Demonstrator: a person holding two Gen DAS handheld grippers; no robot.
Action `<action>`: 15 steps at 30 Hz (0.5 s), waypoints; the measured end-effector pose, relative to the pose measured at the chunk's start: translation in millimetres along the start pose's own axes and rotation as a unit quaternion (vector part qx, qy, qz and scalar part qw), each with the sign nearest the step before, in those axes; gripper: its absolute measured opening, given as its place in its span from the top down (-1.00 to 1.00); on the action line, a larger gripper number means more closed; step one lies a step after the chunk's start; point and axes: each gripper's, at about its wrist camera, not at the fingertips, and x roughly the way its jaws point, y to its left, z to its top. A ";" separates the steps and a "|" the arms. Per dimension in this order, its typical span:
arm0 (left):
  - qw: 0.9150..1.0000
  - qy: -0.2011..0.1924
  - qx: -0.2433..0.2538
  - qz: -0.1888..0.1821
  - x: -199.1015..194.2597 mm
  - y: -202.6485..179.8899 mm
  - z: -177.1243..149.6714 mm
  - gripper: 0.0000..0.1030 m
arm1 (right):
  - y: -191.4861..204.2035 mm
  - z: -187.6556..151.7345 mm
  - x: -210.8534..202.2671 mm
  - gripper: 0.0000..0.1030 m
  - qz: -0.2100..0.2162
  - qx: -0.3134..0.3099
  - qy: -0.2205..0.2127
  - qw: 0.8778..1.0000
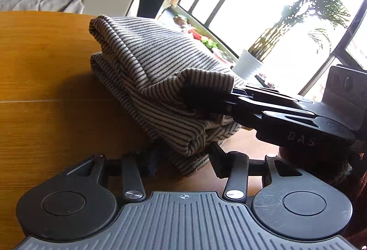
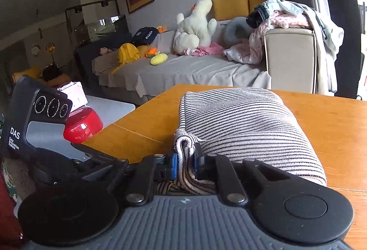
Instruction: Fold clothes
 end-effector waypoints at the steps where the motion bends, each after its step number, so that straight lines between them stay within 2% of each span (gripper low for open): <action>1: 1.000 0.000 0.000 0.002 0.4 -0.7 0.4 -0.01 | 1.6 -0.1 -1.9 0.78 0.000 -0.004 0.000 1.000; 5: 1.000 0.003 0.002 0.013 -0.9 -3.5 1.8 -0.09 | 6.4 -3.5 -8.6 0.73 -0.004 -0.022 -0.002 1.000; 9: 1.000 -0.005 0.007 0.025 -21.1 -2.3 3.2 -0.11 | 6.9 -7.9 -13.5 0.73 -0.011 -0.027 -0.007 1.000; 12: 0.999 -0.033 -0.019 0.033 -39.8 7.6 18.3 -0.09 | 12.8 -8.5 -17.6 0.73 -0.024 -0.048 -0.016 0.998; 13: 0.998 -0.046 -0.027 0.032 -44.8 9.3 25.5 0.02 | 16.1 -8.5 -19.1 0.72 -0.029 -0.061 -0.018 0.998; 15: 0.997 -0.066 -0.034 0.027 -47.5 10.0 43.7 0.04 | 23.2 -7.4 -24.1 0.72 -0.037 -0.085 -0.027 0.995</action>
